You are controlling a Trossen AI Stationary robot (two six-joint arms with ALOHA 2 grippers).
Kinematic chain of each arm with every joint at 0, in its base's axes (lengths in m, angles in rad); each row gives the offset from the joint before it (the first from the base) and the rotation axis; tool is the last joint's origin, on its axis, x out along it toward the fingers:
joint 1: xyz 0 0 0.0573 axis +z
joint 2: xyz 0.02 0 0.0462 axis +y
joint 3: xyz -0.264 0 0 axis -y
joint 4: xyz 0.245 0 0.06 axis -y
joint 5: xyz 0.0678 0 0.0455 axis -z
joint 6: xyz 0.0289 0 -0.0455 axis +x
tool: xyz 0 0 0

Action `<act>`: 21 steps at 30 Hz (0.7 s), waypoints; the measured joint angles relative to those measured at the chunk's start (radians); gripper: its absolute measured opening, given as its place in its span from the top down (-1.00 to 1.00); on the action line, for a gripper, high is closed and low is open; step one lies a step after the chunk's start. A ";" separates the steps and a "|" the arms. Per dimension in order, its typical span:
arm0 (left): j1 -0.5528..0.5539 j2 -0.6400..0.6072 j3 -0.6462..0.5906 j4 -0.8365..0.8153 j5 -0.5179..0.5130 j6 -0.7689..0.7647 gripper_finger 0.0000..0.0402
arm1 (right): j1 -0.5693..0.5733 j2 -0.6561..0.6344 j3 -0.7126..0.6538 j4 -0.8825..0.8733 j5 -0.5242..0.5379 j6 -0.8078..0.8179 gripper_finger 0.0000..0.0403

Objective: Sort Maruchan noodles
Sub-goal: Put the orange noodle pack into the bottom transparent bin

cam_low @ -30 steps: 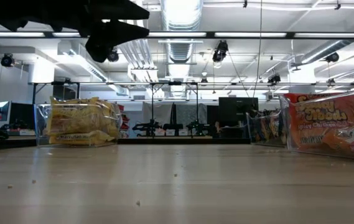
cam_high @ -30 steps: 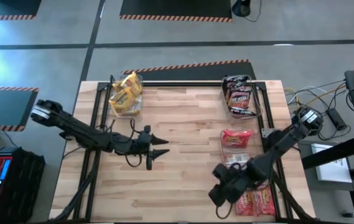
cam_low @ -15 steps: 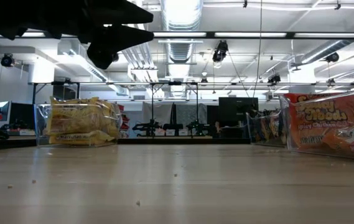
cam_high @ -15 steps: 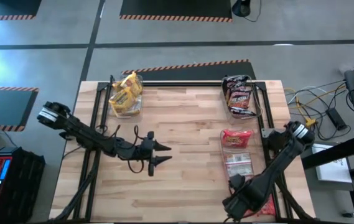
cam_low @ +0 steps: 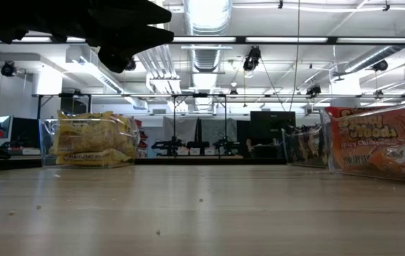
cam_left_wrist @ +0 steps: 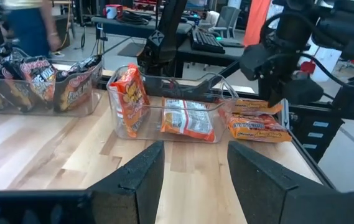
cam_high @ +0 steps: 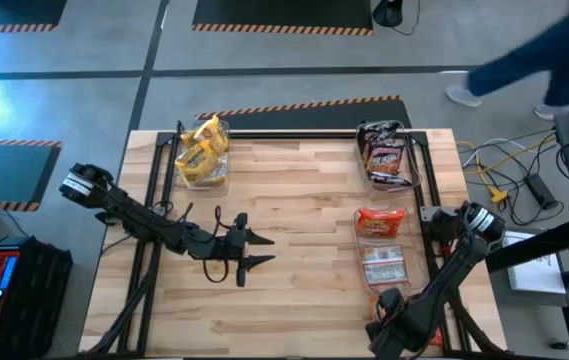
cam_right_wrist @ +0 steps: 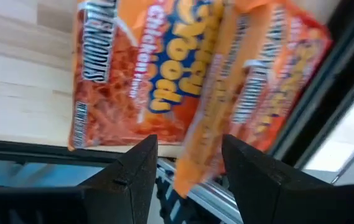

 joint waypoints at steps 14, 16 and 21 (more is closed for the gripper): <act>0.000 -0.001 0.000 -0.001 0.000 0.046 0.20 | -0.002 0.121 0.022 0.003 -0.026 -0.034 0.08; 0.000 -0.001 0.000 -0.001 0.000 0.058 0.20 | -0.002 0.119 0.038 0.005 -0.026 -0.034 0.08; 0.001 -0.001 0.000 -0.001 0.000 0.061 0.20 | 0.002 0.116 0.079 -0.045 -0.023 -0.026 0.08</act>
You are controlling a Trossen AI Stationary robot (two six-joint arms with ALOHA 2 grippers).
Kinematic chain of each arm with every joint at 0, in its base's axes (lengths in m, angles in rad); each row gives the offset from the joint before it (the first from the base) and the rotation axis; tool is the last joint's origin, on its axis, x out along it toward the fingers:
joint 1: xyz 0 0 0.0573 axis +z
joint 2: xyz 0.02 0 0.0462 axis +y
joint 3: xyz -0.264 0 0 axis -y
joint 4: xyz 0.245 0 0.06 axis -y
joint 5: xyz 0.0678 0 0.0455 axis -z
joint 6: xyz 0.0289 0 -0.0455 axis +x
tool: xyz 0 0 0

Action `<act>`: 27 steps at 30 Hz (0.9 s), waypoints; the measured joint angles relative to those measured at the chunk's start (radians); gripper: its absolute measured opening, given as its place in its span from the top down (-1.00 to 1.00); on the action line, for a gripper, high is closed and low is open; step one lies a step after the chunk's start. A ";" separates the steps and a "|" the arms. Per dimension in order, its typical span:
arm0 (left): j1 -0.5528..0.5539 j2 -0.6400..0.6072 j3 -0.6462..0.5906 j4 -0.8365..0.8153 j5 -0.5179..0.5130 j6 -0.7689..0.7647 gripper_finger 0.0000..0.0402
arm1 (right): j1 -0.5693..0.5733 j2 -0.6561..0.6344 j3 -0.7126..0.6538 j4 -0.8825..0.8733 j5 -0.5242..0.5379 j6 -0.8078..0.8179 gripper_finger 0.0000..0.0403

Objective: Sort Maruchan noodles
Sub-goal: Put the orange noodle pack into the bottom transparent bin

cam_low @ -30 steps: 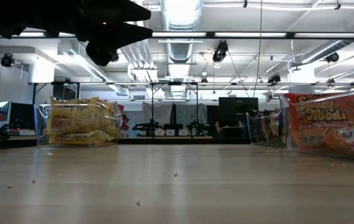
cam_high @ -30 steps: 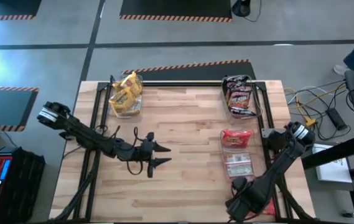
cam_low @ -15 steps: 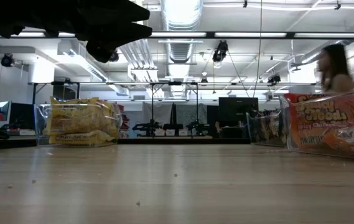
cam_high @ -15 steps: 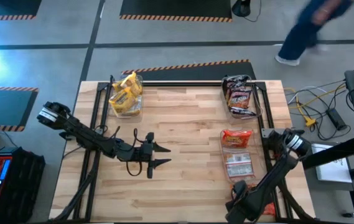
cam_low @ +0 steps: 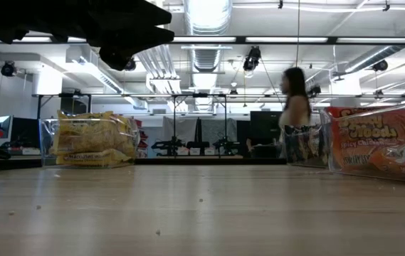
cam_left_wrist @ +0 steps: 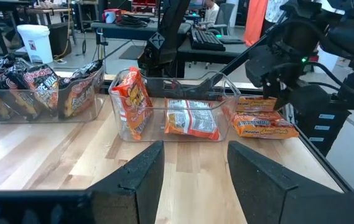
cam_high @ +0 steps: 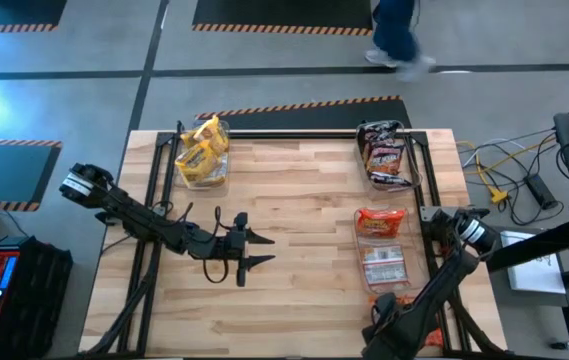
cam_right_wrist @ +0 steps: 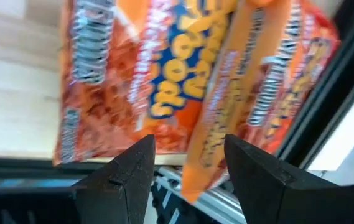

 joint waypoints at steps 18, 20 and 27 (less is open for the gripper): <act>0.000 0.000 0.000 -0.008 0.000 0.022 0.20 | 0.028 0.109 0.000 -0.075 -0.109 -0.017 0.08; 0.000 0.000 0.000 -0.008 0.000 0.022 0.20 | 0.028 0.114 0.000 -0.090 -0.124 -0.027 0.08; 0.000 0.000 0.000 -0.009 0.000 0.022 0.20 | 0.032 0.114 0.001 -0.156 -0.145 -0.031 0.08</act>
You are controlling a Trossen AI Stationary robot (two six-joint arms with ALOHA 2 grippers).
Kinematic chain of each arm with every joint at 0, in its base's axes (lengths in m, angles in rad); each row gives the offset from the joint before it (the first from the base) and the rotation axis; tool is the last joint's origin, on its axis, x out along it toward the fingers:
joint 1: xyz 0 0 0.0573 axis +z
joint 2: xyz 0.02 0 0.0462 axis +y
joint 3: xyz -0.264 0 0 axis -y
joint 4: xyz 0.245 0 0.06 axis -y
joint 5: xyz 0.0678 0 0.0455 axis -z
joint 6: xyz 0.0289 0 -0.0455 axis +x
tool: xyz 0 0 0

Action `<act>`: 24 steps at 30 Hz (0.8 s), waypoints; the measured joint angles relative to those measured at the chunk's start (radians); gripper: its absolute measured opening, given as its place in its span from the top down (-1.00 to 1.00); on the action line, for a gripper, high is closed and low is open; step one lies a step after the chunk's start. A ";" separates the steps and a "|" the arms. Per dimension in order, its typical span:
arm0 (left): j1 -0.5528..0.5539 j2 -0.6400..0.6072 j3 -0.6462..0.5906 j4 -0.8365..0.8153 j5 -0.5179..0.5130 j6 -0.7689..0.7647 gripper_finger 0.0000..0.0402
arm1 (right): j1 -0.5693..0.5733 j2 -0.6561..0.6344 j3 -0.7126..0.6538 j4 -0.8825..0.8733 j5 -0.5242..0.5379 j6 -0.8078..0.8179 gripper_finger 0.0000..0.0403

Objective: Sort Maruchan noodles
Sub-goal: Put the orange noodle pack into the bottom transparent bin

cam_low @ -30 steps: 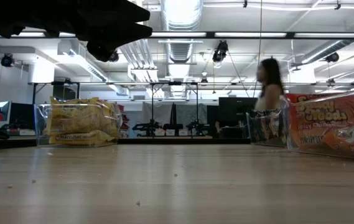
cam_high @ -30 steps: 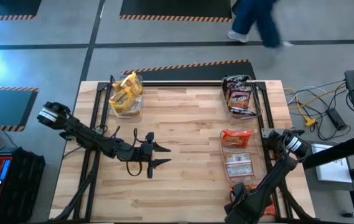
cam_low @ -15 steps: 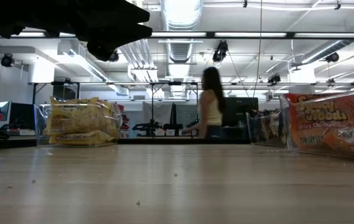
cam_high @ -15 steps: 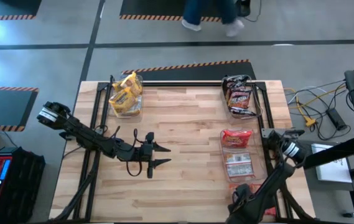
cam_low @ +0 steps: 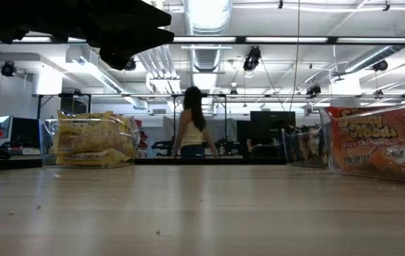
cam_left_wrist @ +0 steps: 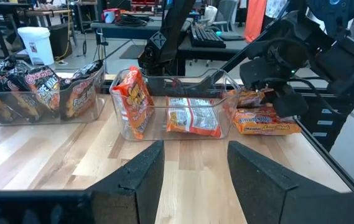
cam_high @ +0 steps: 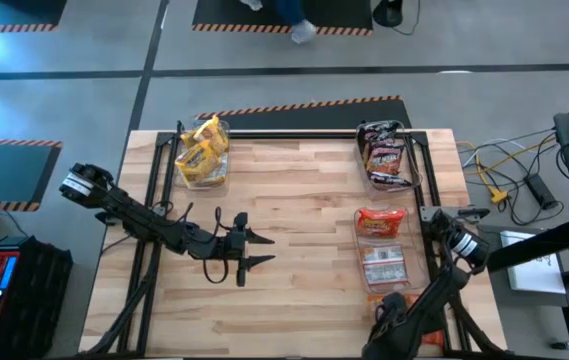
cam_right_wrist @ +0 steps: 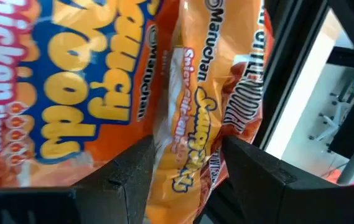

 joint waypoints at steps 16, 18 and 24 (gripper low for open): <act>0.002 0.000 0.000 0.000 0.000 0.000 0.20 | 0.011 0.000 -0.001 -0.059 -0.044 -0.022 0.35; 0.002 0.000 0.000 0.000 0.000 0.000 0.20 | 0.013 0.000 -0.001 -0.063 -0.052 -0.021 0.40; 0.002 0.000 0.000 0.000 0.000 0.000 0.20 | 0.013 -0.003 0.003 -0.067 -0.067 -0.032 0.47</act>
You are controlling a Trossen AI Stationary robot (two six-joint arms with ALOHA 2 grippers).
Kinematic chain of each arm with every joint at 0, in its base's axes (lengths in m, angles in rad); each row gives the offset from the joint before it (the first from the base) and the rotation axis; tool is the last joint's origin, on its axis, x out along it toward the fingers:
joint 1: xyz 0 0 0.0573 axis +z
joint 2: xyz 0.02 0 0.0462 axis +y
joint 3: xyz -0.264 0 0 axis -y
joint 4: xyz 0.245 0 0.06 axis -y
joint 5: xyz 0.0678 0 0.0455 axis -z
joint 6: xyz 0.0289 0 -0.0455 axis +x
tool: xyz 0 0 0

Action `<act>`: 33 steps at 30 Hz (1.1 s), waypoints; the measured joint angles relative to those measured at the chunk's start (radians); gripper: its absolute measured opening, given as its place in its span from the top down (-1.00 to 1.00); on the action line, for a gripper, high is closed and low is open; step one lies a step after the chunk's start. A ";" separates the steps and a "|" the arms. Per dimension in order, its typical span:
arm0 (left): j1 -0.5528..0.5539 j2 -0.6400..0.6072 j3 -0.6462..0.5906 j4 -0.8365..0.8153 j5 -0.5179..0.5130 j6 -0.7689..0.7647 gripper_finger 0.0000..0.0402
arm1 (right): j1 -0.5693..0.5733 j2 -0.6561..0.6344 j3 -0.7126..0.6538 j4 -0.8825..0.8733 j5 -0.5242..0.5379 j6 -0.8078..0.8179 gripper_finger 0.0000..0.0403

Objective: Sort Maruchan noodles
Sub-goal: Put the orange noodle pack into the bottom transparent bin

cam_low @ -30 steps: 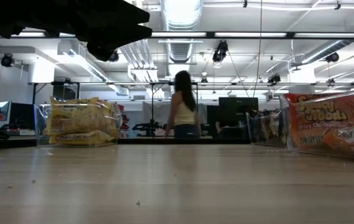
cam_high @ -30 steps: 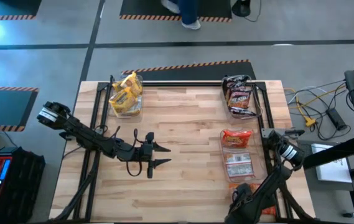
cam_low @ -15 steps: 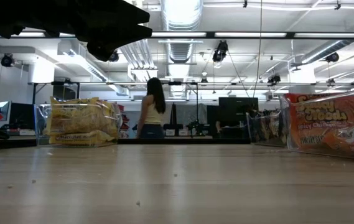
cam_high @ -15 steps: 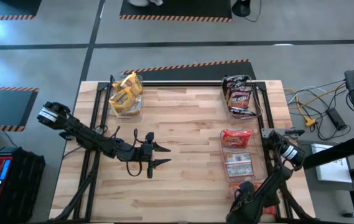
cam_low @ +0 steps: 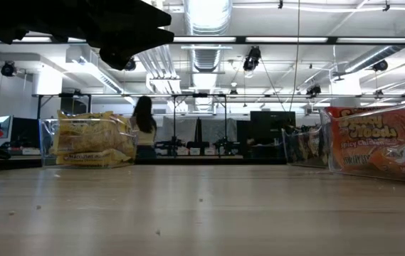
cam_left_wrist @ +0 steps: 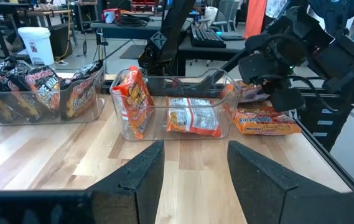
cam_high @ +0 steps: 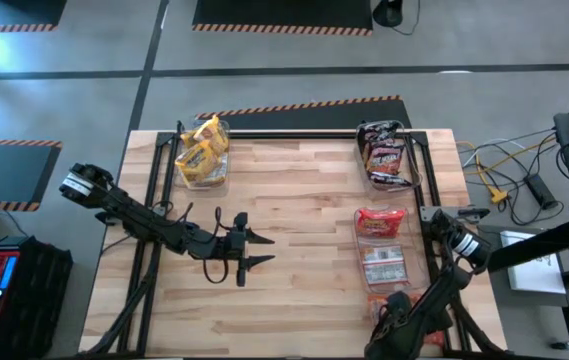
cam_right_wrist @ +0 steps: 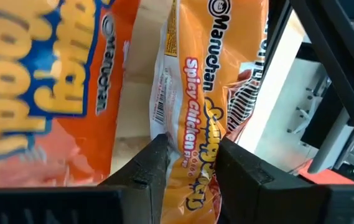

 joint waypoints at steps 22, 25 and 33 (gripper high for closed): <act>0.000 0.000 0.000 0.000 -0.001 -0.010 0.20 | 0.014 -0.005 0.248 -0.043 0.001 -0.124 0.53; 0.000 0.000 0.000 0.001 -0.001 -0.019 0.20 | 0.014 -0.006 0.302 -0.041 0.022 -0.206 0.53; 0.000 0.000 0.000 0.001 -0.001 -0.031 0.20 | 0.013 -0.006 0.439 -0.077 0.187 -0.287 0.53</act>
